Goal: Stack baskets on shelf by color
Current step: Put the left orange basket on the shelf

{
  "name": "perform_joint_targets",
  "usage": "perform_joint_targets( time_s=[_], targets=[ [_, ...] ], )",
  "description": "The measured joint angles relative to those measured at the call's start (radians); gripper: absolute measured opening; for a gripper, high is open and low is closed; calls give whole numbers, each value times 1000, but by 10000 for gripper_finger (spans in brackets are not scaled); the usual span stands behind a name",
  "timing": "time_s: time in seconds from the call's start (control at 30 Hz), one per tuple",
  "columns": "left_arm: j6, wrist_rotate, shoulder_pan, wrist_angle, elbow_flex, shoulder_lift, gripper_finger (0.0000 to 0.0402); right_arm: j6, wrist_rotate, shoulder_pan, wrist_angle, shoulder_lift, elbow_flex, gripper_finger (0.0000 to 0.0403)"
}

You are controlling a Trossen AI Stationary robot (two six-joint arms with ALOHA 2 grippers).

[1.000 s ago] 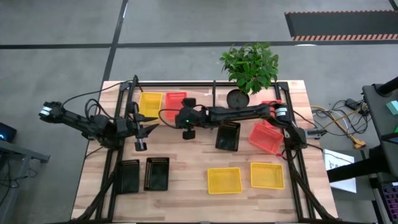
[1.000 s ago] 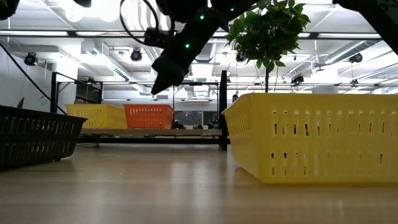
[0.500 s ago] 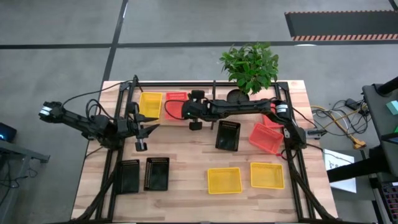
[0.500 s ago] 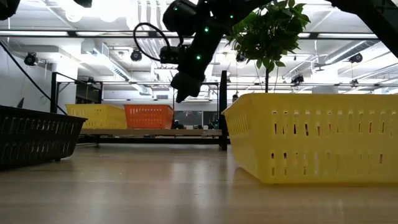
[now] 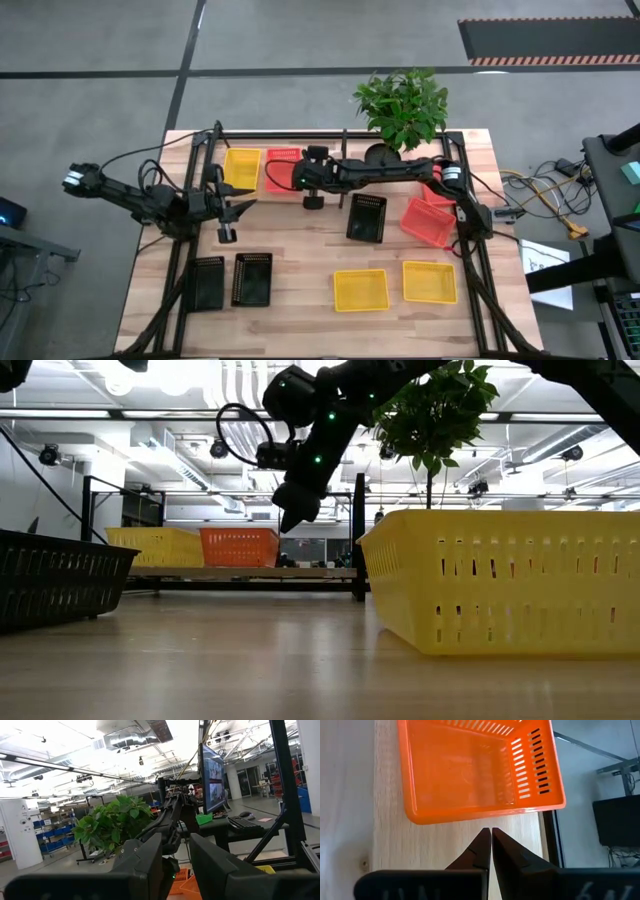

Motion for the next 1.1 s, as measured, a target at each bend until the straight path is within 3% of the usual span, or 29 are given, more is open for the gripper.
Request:
perform_joint_targets(
  time_s=[0.27,1.1],
  targets=[
    [0,0,0,1,0,0,84,11,-61,0,4,24,-1,9],
    [-1,0,0,0,0,0,84,9,-70,16,63,28,-1,8]
  ],
)
